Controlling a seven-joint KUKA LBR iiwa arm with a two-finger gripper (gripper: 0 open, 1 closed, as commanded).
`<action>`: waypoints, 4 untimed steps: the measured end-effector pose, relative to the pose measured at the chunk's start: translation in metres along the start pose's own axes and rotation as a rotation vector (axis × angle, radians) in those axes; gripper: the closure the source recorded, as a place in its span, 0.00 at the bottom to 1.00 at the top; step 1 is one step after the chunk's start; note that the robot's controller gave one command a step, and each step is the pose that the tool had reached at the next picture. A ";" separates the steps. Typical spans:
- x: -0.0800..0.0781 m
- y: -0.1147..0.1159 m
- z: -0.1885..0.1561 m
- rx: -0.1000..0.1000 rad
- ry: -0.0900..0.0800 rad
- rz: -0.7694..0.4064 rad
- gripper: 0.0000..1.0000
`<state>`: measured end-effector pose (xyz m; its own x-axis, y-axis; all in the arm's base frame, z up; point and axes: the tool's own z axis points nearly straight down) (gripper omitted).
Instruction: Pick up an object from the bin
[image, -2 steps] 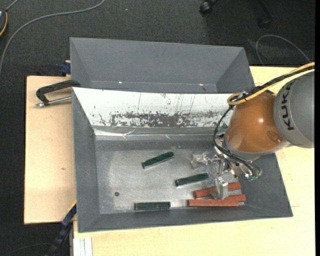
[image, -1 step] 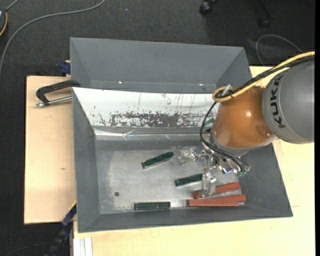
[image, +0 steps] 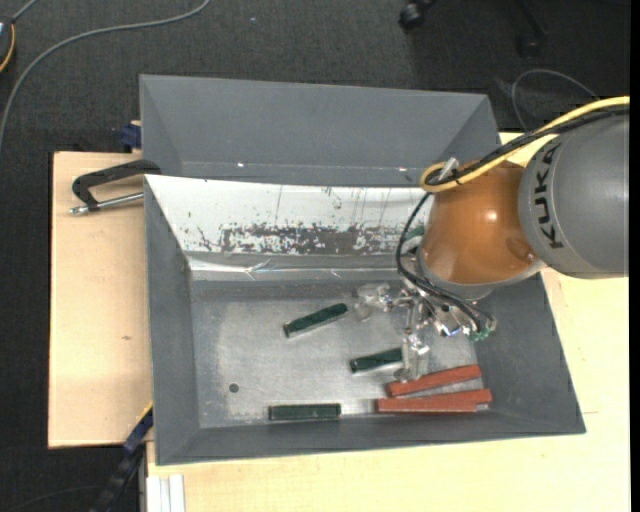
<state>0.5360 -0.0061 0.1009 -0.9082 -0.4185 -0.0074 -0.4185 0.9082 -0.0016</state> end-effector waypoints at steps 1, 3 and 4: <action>0.005 -0.005 0.031 -0.003 0.008 -0.038 0.00; 0.003 -0.005 0.030 -0.002 0.005 -0.038 1.00; -0.001 -0.005 -0.075 0.004 -0.006 -0.037 1.00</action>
Offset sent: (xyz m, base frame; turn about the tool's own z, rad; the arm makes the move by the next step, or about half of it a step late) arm -0.0022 -0.0071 -0.0309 -0.0386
